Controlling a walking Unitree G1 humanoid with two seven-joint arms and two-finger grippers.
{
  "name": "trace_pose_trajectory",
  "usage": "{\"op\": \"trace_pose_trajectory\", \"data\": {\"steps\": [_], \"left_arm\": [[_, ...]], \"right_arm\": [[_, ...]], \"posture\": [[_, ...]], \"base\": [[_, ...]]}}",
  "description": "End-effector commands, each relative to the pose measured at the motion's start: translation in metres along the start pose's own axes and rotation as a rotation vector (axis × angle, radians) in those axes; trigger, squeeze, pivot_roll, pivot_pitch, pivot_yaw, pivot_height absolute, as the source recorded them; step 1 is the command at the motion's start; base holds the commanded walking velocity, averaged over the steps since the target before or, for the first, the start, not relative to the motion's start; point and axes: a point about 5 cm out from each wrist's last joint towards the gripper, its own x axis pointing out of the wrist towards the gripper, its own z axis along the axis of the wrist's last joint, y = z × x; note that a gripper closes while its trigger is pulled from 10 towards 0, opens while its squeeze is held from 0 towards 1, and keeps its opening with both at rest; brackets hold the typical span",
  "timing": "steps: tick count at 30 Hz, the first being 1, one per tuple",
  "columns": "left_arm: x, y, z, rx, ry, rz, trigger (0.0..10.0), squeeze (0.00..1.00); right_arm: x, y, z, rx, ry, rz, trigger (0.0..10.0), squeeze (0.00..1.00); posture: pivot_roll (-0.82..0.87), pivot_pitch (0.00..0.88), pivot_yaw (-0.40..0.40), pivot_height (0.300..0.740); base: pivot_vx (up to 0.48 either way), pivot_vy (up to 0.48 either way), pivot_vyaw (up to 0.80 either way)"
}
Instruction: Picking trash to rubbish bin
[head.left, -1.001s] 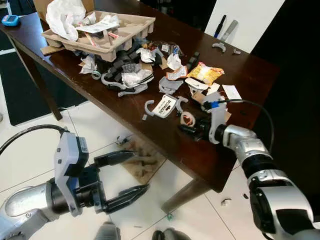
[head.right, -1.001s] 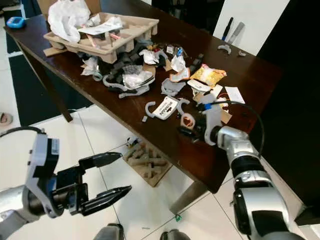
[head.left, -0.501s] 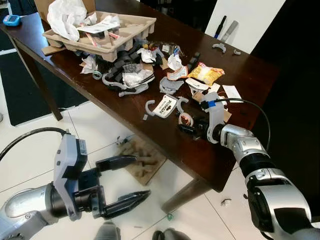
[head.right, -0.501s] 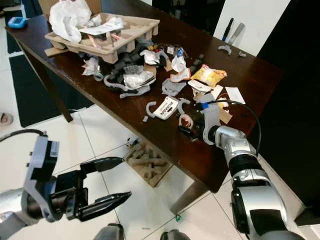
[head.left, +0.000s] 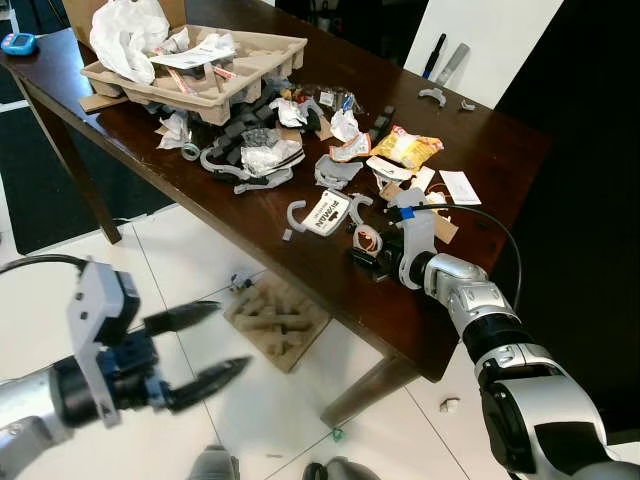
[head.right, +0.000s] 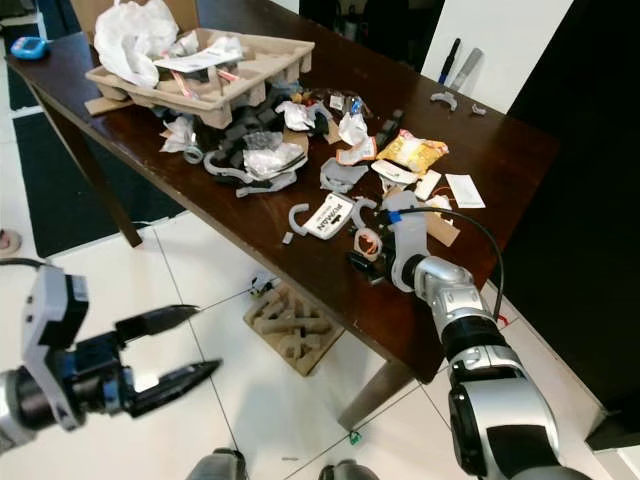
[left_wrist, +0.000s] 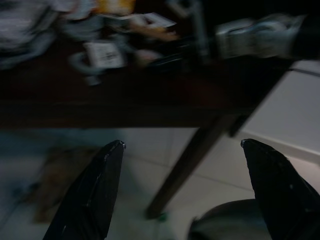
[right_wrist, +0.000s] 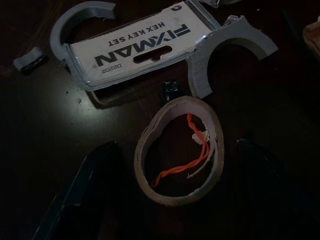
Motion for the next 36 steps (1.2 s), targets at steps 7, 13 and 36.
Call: {"op": "trace_pose_trajectory", "data": {"steps": [7, 13, 36], "left_arm": [[-0.008, 0.006, 0.005, 0.038, 0.044, 0.044, 10.0, 0.0], [-0.011, 0.01, 0.009, 0.056, 0.049, 0.055, 10.0, 0.0], [-0.015, 0.006, 0.009, 0.047, 0.049, 0.054, 10.0, 0.0]], "right_arm": [[-0.002, -0.002, -0.027, 0.05, 0.109, -0.029, 10.0, 0.0], [-0.001, -0.003, -0.026, 0.073, 0.085, -0.062, 10.0, 0.0], [0.001, 0.008, -0.046, -0.029, 0.198, -0.03, 0.0, 0.0]], "posture": [[0.25, 0.191, -0.111, 0.74], [0.25, 0.19, -0.113, 0.74], [0.24, 0.188, -0.125, 0.74]], "base": [[0.0, 0.0, 0.0], [0.0, 0.0, 0.0], [0.0, 0.0, 0.0]]}}
